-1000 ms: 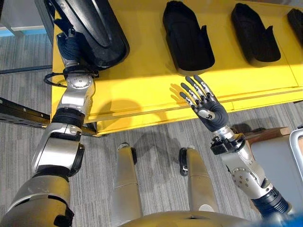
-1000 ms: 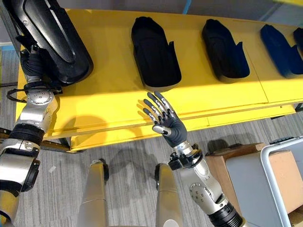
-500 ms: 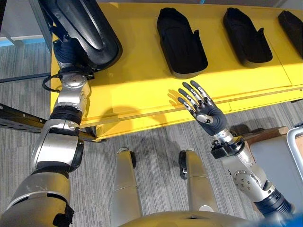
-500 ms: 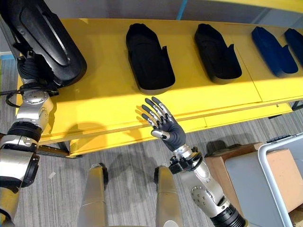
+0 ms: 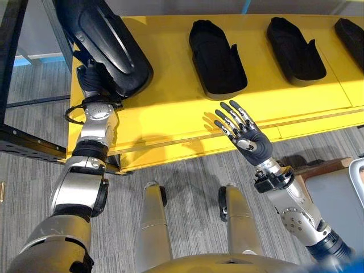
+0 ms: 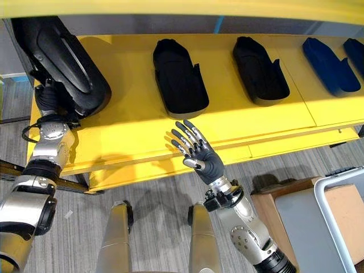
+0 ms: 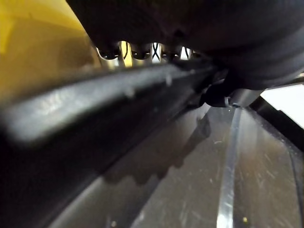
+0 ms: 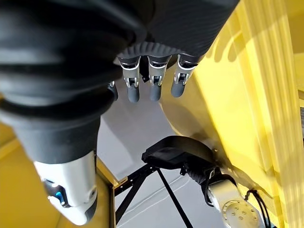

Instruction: Move parts from the plastic box to the shelf.

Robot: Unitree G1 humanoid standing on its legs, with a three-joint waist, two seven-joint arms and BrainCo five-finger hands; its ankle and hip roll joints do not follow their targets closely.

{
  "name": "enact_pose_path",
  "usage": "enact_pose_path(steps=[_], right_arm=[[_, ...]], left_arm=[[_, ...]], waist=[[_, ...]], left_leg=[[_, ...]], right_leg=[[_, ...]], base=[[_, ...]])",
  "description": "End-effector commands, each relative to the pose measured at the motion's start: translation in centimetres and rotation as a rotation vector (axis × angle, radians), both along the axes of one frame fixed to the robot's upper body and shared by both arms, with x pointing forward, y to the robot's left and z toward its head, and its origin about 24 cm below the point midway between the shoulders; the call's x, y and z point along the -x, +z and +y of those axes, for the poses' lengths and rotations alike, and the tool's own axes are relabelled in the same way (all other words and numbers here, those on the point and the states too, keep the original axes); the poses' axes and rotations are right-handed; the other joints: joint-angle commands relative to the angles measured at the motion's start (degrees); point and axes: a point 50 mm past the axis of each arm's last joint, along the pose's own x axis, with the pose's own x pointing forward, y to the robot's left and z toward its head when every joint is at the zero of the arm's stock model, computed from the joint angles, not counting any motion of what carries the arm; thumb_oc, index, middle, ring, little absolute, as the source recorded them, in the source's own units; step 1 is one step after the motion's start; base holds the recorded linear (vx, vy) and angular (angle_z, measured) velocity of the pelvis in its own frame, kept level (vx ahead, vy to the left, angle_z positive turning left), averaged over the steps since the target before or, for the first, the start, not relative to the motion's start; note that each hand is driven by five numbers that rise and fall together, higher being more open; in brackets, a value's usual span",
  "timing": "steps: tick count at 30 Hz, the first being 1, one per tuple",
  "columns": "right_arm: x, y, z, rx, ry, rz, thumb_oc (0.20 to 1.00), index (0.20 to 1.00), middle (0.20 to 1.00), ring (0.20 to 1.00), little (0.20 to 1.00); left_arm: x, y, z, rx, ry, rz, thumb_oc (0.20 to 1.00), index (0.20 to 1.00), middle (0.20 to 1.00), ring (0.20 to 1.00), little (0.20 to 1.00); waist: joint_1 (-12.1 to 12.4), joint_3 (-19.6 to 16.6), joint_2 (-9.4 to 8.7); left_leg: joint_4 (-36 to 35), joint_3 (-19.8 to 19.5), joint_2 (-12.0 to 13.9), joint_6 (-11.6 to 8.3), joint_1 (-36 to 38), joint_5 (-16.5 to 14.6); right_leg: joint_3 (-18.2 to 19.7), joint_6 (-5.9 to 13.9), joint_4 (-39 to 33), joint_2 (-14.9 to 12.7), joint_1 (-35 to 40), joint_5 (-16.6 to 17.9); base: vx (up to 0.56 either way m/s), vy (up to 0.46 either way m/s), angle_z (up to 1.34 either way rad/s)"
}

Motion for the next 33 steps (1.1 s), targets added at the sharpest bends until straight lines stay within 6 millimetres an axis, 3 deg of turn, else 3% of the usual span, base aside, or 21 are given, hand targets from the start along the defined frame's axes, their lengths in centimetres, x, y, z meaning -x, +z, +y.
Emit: enact_pose_path(steps=[1,15,22,23,24,30,33], right_arm=[[0.8,2.8,0.6,-0.047,0.067,-0.135,1.0,1.0,1.0,1.0,1.0],[0.9,2.5,0.6,-0.038,0.078,-0.122,1.0,1.0,1.0,1.0,1.0],[1.0,2.3,0.6,-0.038,0.077,-0.108,1.0,1.0,1.0,1.0,1.0],[1.0,2.2,0.5,-0.034,0.076,-0.104,1.0,1.0,1.0,1.0,1.0],[1.0,2.1,0.5,-0.033,0.078,-0.099,1.0,1.0,1.0,1.0,1.0],[1.1,2.3,0.3,-0.028,0.081,-0.109,1.0,1.0,1.0,1.0,1.0],[1.2,2.2,0.2,-0.021,0.088,-0.105,1.0,1.0,1.0,1.0,1.0]], left_arm=[[2.5,-10.1,-0.8,0.063,0.02,0.36,0.2,0.2,0.2,0.2,0.2],[5.2,-14.6,-0.9,0.141,0.037,0.467,0.2,0.2,0.2,0.2,0.2],[5.4,-14.3,-0.2,0.204,0.073,0.432,0.2,0.2,0.2,0.2,0.2],[5.4,-14.3,0.0,0.196,0.077,0.438,0.297,0.297,0.297,0.297,0.297],[5.6,-14.5,0.3,0.183,0.083,0.457,1.0,1.0,1.0,1.0,1.0],[5.9,-14.3,1.1,0.091,0.091,0.498,1.0,1.0,1.0,1.0,1.0],[6.5,-14.5,2.9,0.015,0.14,0.579,1.0,1.0,1.0,1.0,1.0]], waist=[[0.2,2.4,-1.28],[0.9,2.7,-1.44],[1.0,2.6,-1.57],[1.0,2.5,-1.57],[1.0,2.5,-1.54],[1.2,2.6,-1.4],[1.0,2.5,-1.57]], left_leg=[[-3.0,-0.5,-0.3,2.76,-1.2,1.1],[-3.2,-0.4,-0.4,2.85,-0.9,1.2],[-3.4,-0.3,-0.4,2.84,-0.9,1.2],[-3.2,-0.3,-0.4,2.84,-1.1,1.2],[-3.0,-0.2,-0.4,2.87,-1.1,1.2],[-3.1,-0.2,-0.5,2.9,-1.1,1.1],[-3.0,-0.1,-0.3,2.83,-0.8,1.1]], right_leg=[[-2.6,-4.36,-5.9,-0.4,-3.8,7.7],[-2.4,-4.47,-6.0,-0.4,-3.7,7.8],[-2.5,-4.43,-5.9,-0.4,-3.8,7.8],[-2.5,-4.43,-5.8,-0.5,-4.0,7.7],[-2.5,-4.4,-5.6,-0.4,-4.1,7.7],[-2.4,-4.37,-5.5,-0.5,-4.1,7.7],[-2.4,-4.31,-5.5,-0.4,-3.9,7.4]], base=[[0.0,0.0,0.0],[0.0,0.0,0.0],[0.0,0.0,0.0],[0.0,0.0,0.0],[0.0,0.0,0.0],[0.0,0.0,0.0],[0.0,0.0,0.0]])
